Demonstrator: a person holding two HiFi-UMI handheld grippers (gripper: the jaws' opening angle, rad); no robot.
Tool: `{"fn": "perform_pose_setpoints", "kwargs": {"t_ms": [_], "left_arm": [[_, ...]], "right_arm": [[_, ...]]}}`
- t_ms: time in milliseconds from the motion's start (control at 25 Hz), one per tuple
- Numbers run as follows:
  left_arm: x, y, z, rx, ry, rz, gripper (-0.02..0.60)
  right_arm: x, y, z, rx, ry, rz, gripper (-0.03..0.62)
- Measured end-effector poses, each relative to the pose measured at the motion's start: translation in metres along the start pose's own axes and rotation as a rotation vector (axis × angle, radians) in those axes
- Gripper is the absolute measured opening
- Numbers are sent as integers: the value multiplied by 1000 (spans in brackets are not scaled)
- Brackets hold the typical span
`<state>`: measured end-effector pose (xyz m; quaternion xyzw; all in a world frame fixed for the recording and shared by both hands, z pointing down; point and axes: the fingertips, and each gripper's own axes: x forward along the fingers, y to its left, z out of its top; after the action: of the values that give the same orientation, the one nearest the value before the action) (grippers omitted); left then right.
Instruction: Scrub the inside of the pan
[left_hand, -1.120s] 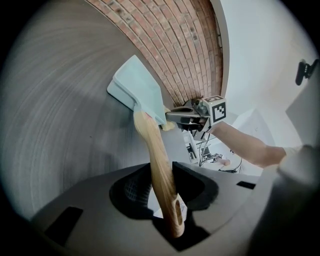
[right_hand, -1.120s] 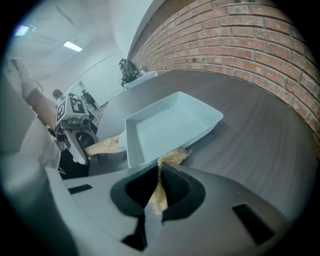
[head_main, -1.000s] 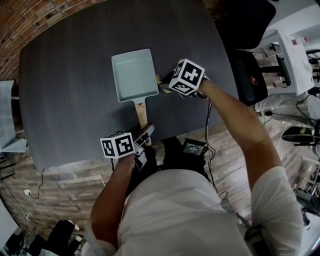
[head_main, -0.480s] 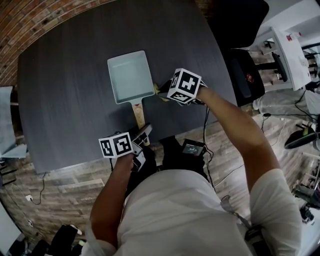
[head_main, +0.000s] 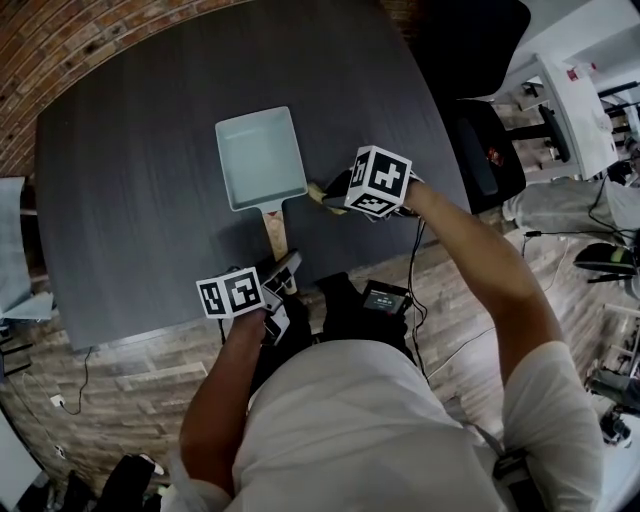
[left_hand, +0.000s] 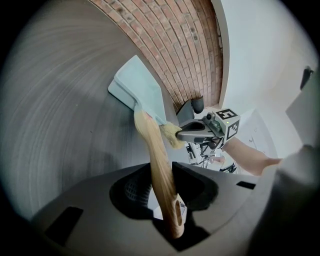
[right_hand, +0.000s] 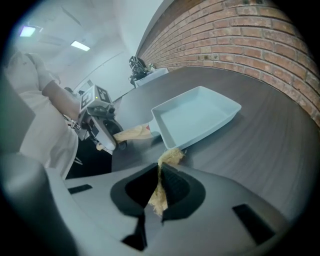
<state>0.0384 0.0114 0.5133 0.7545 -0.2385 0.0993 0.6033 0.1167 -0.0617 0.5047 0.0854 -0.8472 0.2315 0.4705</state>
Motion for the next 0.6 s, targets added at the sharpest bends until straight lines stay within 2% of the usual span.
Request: {"fn": "perform_pose_setpoints", "kwargs": {"t_ms": [160,280,440,600], "left_arm": [[-2,1,-3,-5,2,-5,124],[-4,0,-7,2,12,-8,124],[-8,0,-14,14,26,-13,124],[-12,-2,-23,24,43,-20,124]], "right_arm": [[-14,17,7,-11,-33,72,32],[-29,15,21,-11,-85,74,32],[-46,-10,42,0,-142,2,32],[-61,-48,56,38,-185,-108,32]]}}
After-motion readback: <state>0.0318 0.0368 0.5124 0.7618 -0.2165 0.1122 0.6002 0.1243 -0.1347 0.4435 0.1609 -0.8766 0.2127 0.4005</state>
